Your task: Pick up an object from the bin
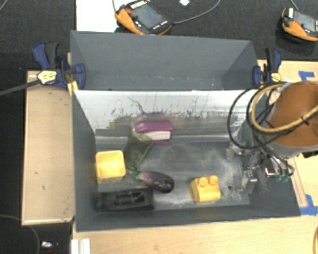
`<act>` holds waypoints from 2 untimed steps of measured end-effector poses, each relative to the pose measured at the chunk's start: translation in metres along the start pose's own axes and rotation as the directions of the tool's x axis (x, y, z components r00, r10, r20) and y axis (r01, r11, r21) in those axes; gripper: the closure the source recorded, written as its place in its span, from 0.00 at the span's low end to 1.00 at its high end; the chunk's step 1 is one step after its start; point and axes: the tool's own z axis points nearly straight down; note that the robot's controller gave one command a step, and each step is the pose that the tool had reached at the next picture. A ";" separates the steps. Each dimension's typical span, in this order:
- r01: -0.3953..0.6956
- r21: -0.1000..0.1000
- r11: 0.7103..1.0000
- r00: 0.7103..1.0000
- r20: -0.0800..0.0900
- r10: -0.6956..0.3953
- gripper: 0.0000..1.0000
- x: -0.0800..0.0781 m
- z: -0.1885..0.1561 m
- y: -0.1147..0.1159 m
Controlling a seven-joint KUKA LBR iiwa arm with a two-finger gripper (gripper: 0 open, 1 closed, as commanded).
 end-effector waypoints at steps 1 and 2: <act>0.000 0.000 1.000 1.000 0.000 0.000 0.00 0.000 0.000 0.000; -0.035 -0.001 0.999 0.999 0.003 0.035 0.00 0.002 -0.010 0.016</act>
Offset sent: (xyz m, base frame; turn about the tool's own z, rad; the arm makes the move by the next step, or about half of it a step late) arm -0.0034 0.0148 0.0087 0.0380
